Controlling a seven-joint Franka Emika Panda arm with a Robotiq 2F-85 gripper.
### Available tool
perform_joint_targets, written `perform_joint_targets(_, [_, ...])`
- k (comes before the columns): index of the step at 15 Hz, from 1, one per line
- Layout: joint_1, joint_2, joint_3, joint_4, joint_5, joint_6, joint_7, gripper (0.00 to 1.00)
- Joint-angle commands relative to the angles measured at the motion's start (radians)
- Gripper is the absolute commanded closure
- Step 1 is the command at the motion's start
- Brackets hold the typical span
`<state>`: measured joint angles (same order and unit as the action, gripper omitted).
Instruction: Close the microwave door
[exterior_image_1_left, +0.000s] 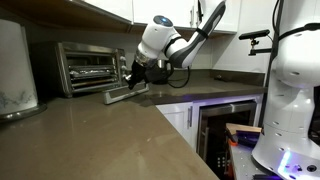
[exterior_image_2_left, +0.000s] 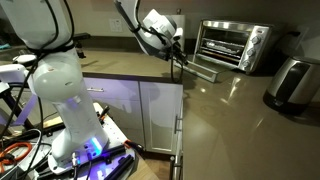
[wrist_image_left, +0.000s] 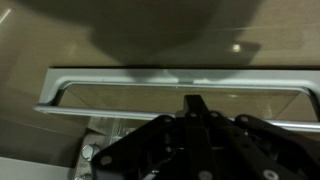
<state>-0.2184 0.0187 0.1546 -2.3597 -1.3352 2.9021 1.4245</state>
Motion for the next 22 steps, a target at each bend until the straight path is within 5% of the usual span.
perform_joint_targets(1, [-0.011, 0.070, -0.015, 0.035, -0.032, 0.093, 0.056, 1.00])
perform_joint_targets(22, [0.005, 0.064, -0.043, 0.057, -0.205, -0.055, 0.225, 1.00])
